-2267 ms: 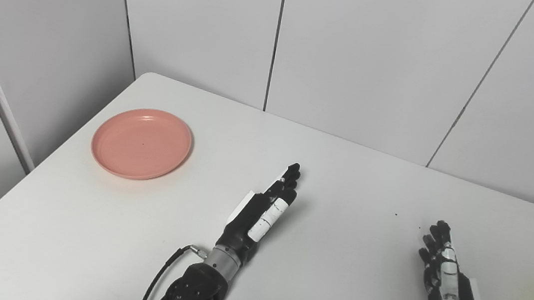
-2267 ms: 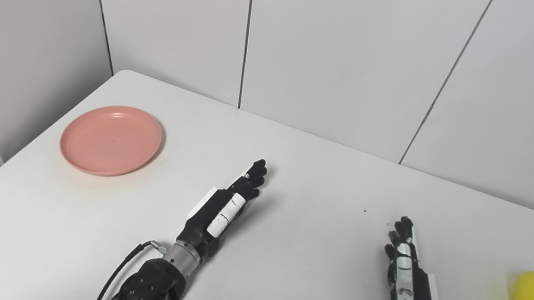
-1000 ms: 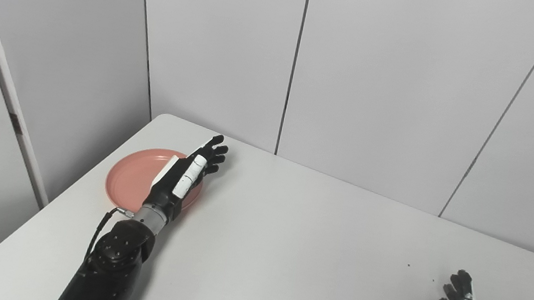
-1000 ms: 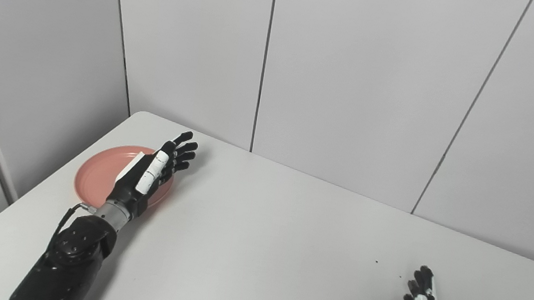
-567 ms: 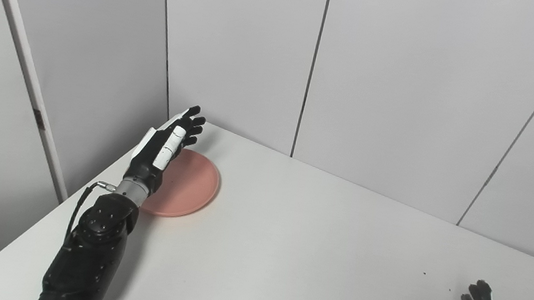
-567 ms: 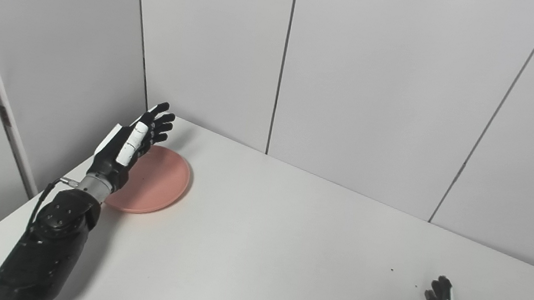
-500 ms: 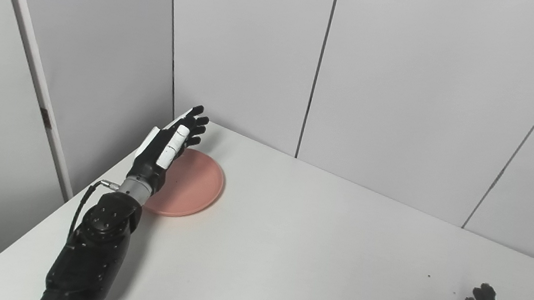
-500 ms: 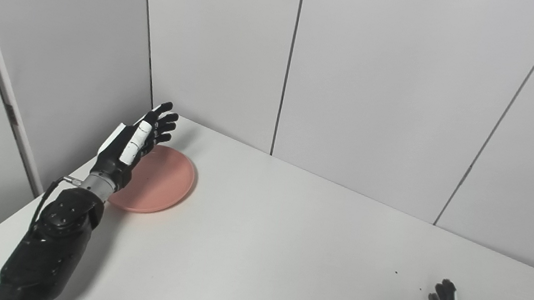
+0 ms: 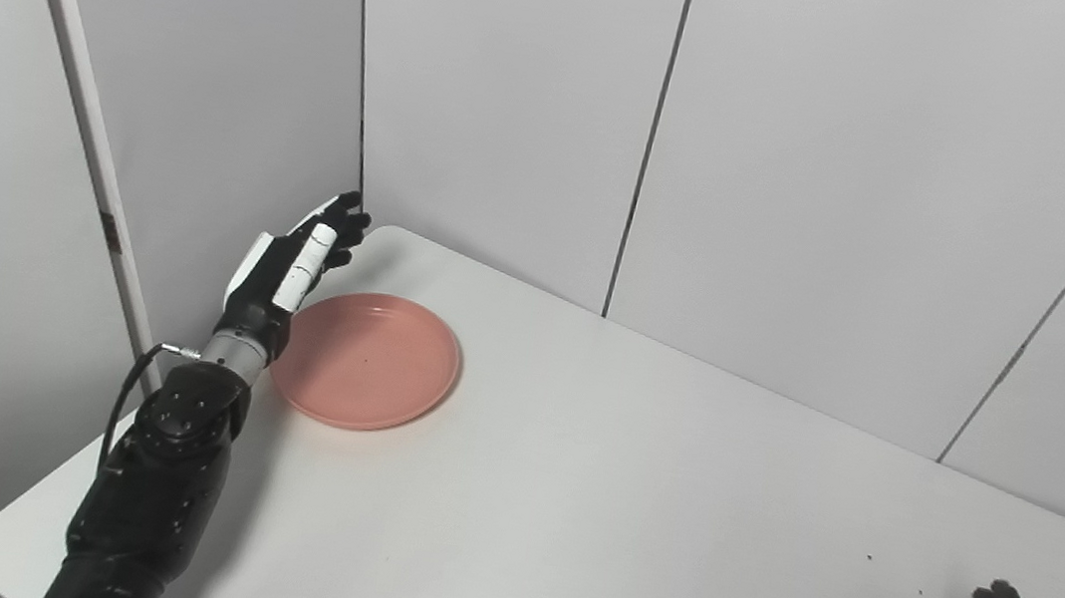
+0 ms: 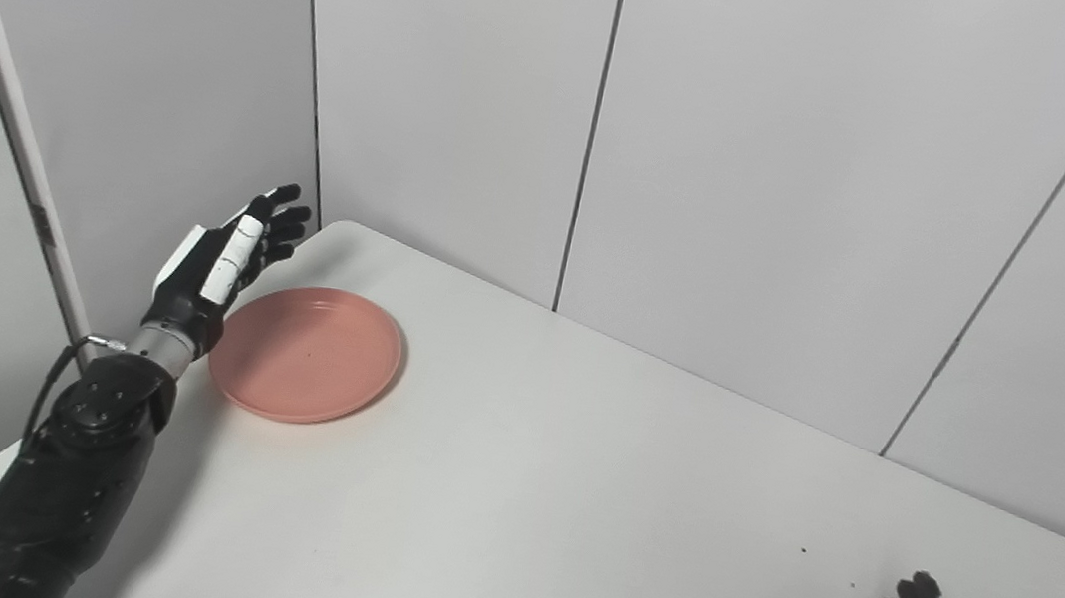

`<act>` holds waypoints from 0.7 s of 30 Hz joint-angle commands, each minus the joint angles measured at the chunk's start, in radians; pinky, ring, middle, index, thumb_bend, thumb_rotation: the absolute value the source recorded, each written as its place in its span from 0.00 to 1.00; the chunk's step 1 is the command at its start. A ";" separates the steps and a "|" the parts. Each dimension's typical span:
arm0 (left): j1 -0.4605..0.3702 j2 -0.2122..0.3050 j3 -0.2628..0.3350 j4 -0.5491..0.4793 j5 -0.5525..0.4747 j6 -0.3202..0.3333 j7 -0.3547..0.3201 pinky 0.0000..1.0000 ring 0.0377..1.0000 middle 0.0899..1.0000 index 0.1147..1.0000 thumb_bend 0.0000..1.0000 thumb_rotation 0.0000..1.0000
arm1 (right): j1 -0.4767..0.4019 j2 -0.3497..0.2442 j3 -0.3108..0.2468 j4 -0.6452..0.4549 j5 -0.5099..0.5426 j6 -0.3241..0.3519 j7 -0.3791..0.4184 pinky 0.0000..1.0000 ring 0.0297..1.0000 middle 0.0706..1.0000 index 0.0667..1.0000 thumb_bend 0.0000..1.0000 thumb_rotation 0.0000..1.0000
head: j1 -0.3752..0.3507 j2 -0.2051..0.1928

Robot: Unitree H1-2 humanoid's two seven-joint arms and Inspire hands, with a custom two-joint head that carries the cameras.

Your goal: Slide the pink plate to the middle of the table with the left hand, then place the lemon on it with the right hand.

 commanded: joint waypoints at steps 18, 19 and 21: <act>-0.051 0.079 0.010 0.153 -0.029 -0.076 0.002 0.95 0.92 0.88 0.87 0.84 1.00 | -0.010 -0.005 -0.004 -0.045 0.013 0.004 0.003 1.00 1.00 1.00 1.00 0.64 0.96 | 0.007 0.002; -0.052 0.079 0.008 0.160 -0.030 -0.081 0.002 0.95 0.91 0.88 0.87 0.85 1.00 | -0.009 -0.005 -0.004 -0.046 0.014 0.006 0.003 1.00 1.00 1.00 1.00 0.64 0.96 | 0.007 0.004; -0.055 0.074 0.010 0.177 -0.042 -0.092 -0.003 0.96 0.91 0.89 0.88 0.85 1.00 | -0.008 -0.006 -0.004 -0.050 0.014 0.015 0.003 1.00 1.00 1.00 1.00 0.66 0.96 | 0.007 0.007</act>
